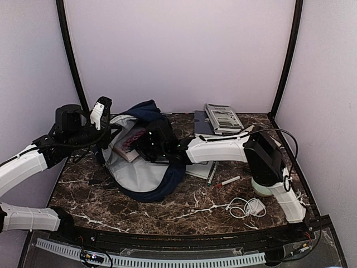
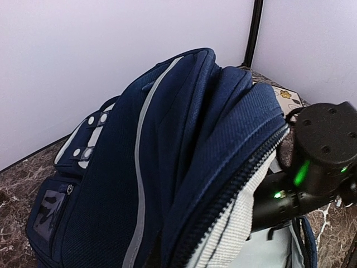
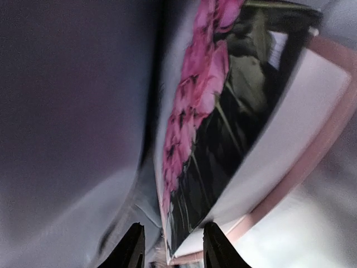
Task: Pack the student bag
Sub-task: Pick up the book.
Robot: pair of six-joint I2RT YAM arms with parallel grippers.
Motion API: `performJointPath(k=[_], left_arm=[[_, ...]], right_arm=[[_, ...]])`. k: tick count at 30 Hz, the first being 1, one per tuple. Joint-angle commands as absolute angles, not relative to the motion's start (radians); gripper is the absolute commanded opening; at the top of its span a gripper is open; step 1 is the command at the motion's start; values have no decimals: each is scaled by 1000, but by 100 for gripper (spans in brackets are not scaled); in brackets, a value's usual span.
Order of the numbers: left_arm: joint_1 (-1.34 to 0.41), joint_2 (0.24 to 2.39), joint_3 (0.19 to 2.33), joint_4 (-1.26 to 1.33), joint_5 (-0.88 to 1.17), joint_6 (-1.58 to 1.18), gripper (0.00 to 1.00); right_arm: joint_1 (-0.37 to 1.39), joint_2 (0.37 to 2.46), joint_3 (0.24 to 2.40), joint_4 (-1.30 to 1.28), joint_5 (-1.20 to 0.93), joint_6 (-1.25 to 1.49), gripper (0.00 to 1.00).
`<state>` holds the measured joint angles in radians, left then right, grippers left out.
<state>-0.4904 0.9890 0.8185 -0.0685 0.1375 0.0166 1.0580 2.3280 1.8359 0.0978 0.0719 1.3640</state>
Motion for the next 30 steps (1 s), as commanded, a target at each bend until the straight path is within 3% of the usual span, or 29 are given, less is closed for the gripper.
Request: performJointPath(k=[1, 4, 10, 15, 20, 26, 30], left_arm=[[-500, 927, 838, 147, 304, -10, 0], [-499, 915, 829, 144, 230, 5, 0], [-500, 913, 837, 104, 65, 23, 0], [-498, 921, 832, 96, 2, 45, 0], [-494, 930, 830, 94, -35, 74, 0], [-485, 957, 837, 82, -27, 78, 0], [-483, 967, 835, 83, -26, 78, 0]], right_arm=[[1093, 2504, 2052, 255, -8, 1465, 35], [1099, 2521, 2095, 247, -9, 1455, 36], [1088, 2339, 1844, 257, 1, 1337, 38], [1085, 2141, 1713, 115, 21, 1141, 45], [1069, 1883, 1557, -53, 206, 1003, 55], [855, 1586, 1190, -12, 307, 1112, 64], [650, 1583, 1129, 44, 258, 1148, 68]])
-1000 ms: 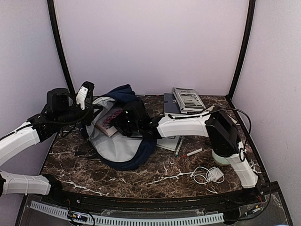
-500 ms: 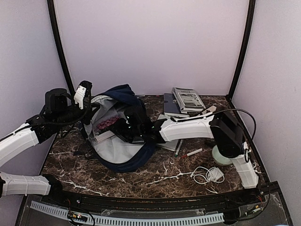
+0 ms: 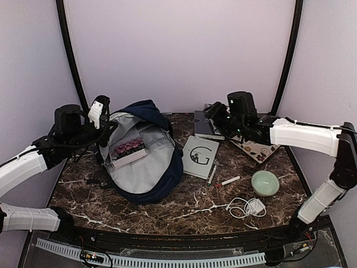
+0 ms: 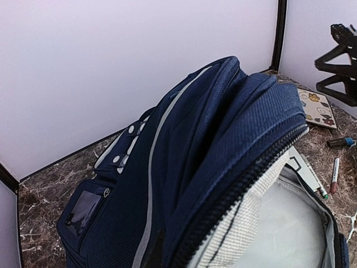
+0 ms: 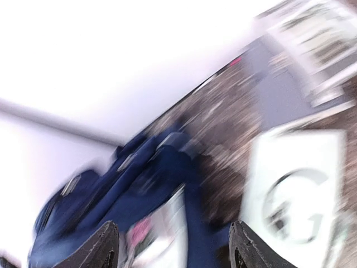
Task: Pack the student bag
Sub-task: Pick up the book.
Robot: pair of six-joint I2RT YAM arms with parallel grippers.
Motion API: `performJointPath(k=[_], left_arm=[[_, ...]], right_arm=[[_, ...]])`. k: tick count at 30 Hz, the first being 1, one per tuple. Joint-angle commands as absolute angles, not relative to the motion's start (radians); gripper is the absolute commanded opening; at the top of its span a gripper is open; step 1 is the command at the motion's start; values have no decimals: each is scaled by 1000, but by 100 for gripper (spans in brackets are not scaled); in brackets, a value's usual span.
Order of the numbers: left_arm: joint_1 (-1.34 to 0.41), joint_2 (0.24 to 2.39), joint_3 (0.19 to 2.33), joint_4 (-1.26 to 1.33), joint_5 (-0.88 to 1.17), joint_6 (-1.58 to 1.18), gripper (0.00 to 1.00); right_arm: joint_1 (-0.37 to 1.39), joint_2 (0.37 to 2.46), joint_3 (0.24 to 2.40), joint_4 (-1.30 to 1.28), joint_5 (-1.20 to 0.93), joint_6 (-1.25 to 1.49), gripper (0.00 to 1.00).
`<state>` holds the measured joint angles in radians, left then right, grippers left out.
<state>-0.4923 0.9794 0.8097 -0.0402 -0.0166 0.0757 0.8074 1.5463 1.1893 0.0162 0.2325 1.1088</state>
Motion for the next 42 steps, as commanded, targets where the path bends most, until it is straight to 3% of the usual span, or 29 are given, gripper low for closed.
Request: performJointPath(k=[1, 6, 16, 28, 42], left_arm=[[-485, 970, 836, 82, -28, 78, 0], [-484, 977, 833, 77, -27, 84, 0], [-483, 966, 819, 83, -25, 102, 0], [-484, 965, 814, 82, -15, 106, 0], [-484, 965, 811, 83, -15, 111, 0]], right_arm=[[610, 1627, 1142, 59, 243, 1155, 69], [476, 1831, 1270, 135, 196, 1227, 70], [389, 2085, 1393, 205, 225, 1428, 71], [369, 2119, 1345, 233, 203, 1501, 74], [355, 2239, 1445, 224, 181, 1585, 73]])
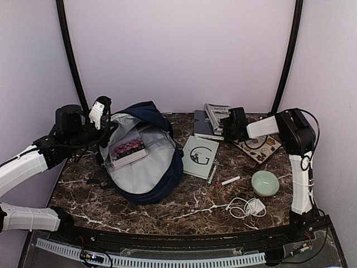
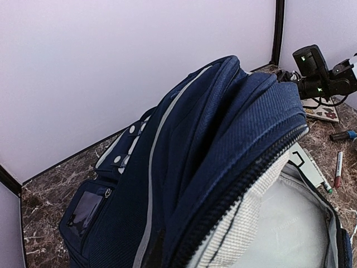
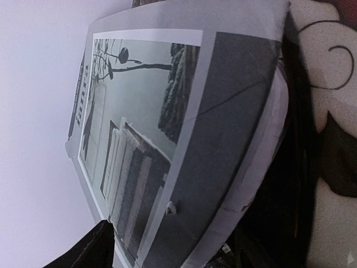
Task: Pack the student bag
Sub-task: Pick up the book.
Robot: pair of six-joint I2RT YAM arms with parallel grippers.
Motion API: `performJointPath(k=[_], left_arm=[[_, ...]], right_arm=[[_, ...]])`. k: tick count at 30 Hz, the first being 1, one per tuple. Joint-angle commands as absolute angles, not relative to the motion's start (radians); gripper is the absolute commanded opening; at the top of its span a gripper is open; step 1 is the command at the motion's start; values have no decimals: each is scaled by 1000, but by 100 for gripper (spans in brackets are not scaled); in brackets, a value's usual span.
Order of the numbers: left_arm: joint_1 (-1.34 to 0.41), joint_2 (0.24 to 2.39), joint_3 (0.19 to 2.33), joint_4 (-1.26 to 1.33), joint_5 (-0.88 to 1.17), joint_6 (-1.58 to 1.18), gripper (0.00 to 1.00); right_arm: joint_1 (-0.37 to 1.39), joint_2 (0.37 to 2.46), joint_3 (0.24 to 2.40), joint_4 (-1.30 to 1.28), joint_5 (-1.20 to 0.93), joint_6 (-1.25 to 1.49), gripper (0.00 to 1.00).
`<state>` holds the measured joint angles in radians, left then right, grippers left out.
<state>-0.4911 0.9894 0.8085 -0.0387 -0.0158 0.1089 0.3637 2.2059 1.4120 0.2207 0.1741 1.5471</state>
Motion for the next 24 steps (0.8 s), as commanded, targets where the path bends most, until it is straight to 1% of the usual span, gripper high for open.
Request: performJointPath(k=[1, 4, 8, 10, 15, 20, 21, 24], left_arm=[[-483, 964, 811, 82, -15, 112, 0], [-484, 960, 808, 84, -18, 115, 0], [-483, 961, 806, 86, -17, 117, 0], [-482, 962, 807, 86, -16, 118, 0], [-483, 962, 801, 89, -17, 124, 0], [-484, 963, 801, 91, -15, 125, 0], [-483, 963, 801, 91, -15, 127, 0], [-483, 963, 800, 91, -15, 127, 0]], right_arm=[[354, 2244, 1448, 231, 189, 1585, 72], [347, 2269, 1457, 274, 192, 1586, 69], [335, 2307, 1452, 400, 161, 1587, 67], [329, 2327, 1452, 469, 145, 1582, 63], [325, 2344, 1455, 603, 120, 1527, 49], [324, 2302, 1417, 727, 115, 1445, 31], [324, 2288, 1406, 737, 115, 1437, 29], [325, 2234, 1363, 749, 114, 1390, 28]])
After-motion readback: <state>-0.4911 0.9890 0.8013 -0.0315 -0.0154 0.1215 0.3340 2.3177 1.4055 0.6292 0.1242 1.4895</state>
